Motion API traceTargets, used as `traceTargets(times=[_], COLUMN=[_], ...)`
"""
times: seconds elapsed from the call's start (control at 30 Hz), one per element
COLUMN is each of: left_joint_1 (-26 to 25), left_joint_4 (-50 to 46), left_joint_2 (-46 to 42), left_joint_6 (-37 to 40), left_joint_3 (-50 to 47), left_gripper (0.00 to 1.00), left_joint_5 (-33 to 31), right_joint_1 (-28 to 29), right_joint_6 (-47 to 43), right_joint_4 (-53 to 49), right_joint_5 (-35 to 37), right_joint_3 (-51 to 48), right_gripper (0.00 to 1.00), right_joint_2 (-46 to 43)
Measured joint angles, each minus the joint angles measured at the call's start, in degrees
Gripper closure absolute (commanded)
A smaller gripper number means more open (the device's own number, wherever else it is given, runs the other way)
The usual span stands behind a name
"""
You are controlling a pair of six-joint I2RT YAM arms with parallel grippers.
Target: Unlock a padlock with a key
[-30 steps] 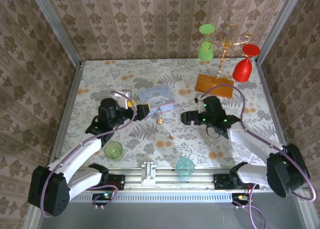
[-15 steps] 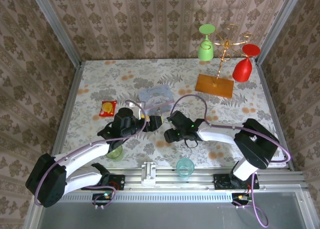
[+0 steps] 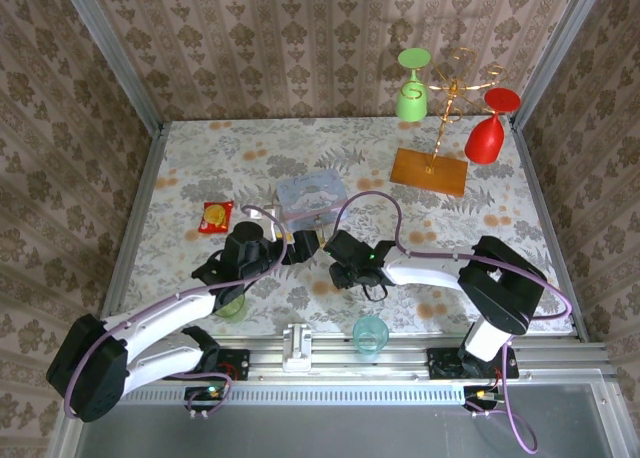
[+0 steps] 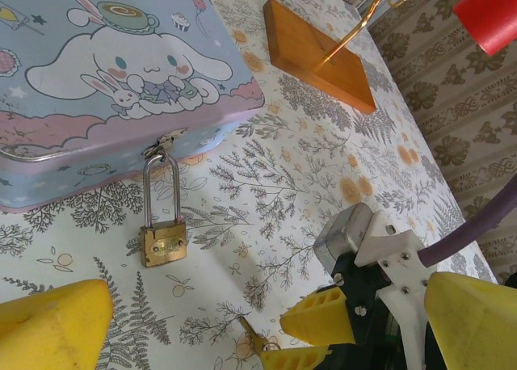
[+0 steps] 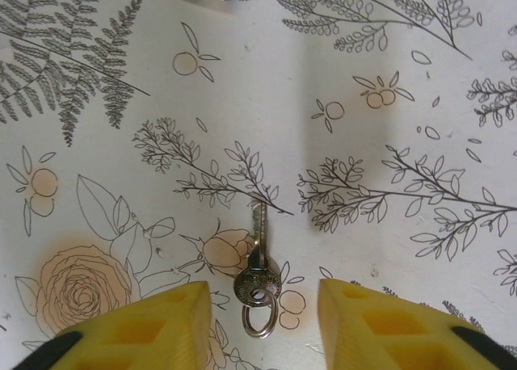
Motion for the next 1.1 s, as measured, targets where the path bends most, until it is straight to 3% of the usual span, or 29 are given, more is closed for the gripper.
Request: traceTargets(times=[0.57,0.93,1.1], left_joint_1=[0.0,0.0,0.0], left_joint_4=[-0.1,-0.1,-0.1], left_joint_2=[-0.1,-0.1,-0.1], left_joint_6=[-1.6,-1.9,-2.2], left_joint_3=[-1.6,-2.4,-2.5], left_gripper=[0.00,0.00,0.00], left_joint_5=[-1.7,-2.7,-2.8], right_joint_1=[0.9,1.5,0.2], right_joint_6=[0.6,2.3,2.5], right_joint_4=[0.7,5.2,9.6], right_joint_5=[1.4,2.1,-0.2], right_joint_3=[0.0,-2.0,-5.5], right_gripper=[0.73,0.95,0.99], right_joint_2=[1.9,1.6,-0.7])
